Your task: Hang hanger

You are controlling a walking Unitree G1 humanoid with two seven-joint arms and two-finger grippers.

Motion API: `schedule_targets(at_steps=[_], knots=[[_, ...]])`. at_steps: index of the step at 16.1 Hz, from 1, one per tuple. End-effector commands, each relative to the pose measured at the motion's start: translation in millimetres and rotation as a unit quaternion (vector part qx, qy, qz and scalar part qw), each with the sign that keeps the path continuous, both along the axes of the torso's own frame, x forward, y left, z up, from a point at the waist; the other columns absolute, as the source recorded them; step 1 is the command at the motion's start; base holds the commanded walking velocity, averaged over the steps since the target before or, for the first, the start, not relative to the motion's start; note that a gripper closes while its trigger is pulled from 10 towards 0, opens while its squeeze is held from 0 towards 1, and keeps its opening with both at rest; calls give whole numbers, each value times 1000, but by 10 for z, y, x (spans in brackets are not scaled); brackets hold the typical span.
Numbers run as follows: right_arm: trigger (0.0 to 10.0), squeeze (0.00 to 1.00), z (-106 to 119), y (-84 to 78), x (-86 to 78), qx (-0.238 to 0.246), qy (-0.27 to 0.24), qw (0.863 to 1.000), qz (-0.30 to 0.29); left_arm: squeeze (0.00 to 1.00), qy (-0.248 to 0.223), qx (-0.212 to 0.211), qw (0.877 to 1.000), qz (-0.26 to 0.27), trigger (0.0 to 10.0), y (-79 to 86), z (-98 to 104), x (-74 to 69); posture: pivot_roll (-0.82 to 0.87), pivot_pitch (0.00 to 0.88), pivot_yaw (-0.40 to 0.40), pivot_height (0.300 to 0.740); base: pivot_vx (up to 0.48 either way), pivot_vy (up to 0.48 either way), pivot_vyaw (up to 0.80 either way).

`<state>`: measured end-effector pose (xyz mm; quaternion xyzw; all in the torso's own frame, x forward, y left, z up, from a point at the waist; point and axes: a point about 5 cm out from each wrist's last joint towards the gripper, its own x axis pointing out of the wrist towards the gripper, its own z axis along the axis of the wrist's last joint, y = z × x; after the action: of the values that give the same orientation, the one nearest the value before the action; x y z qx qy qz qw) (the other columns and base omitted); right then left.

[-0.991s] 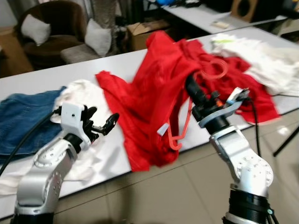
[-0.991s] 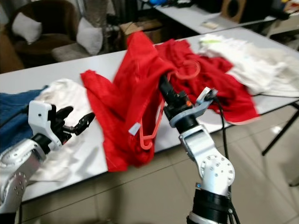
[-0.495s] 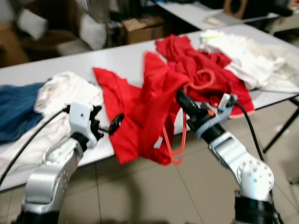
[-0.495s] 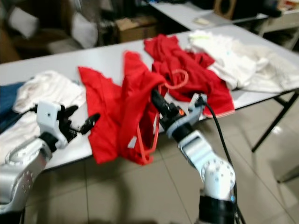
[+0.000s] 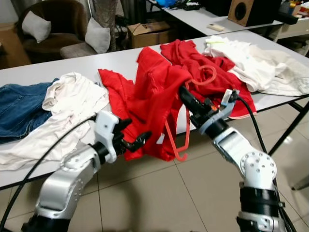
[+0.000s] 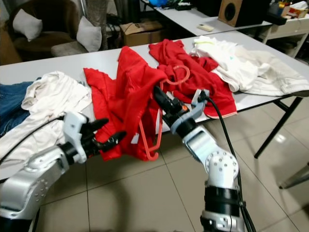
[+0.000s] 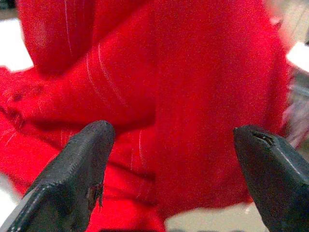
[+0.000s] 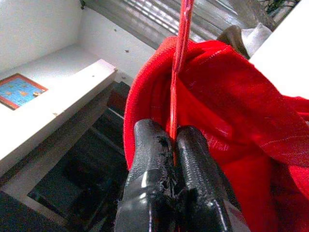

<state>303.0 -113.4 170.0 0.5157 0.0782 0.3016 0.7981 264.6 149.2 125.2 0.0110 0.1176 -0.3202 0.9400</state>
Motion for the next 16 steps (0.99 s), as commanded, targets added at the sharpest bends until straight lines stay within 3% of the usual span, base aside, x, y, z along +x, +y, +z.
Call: schedule_targets(at_steps=[1,2,3,5,7,9,10,11,16], knots=[[10000,0,87,-10,28,18,-17,1000,8,0,10,29,999,11,10000,38,-46,21,-76,0,41,740,0,0,0],[10000,0,118,-27,51,23,-22,999,11,0,27,20,999,10,10000,30,-95,4,-74,0,36,740,0,0,0],[10000,0,140,-49,79,30,-24,999,13,0,39,-45,998,7,10000,-64,-102,-4,-74,0,36,740,0,0,0],[10000,0,145,-53,100,31,-24,999,15,0,42,-101,994,-5,10000,-188,-93,3,-73,0,24,740,0,0,0],[10000,0,148,-36,110,32,-23,999,17,0,45,-126,991,-20,10000,-296,-91,-2,-76,0,26,740,0,0,0],[10000,0,145,-25,115,33,-23,999,19,0,55,-112,992,-29,10000,-365,-144,-10,-78,0,29,740,0,0,0],[10000,0,147,-22,116,33,-23,999,20,0,62,-90,994,-13,3961,-357,-195,16,-79,0,31,740,0,0,0],[10000,0,146,-27,121,35,-23,999,19,0,64,-75,995,12,0,-327,-237,57,-80,0,33,740,0,0,0],[10000,0,142,-46,141,43,-21,999,12,0,54,-146,988,9,0,-358,-148,50,-76,0,38,740,0,0,0]])
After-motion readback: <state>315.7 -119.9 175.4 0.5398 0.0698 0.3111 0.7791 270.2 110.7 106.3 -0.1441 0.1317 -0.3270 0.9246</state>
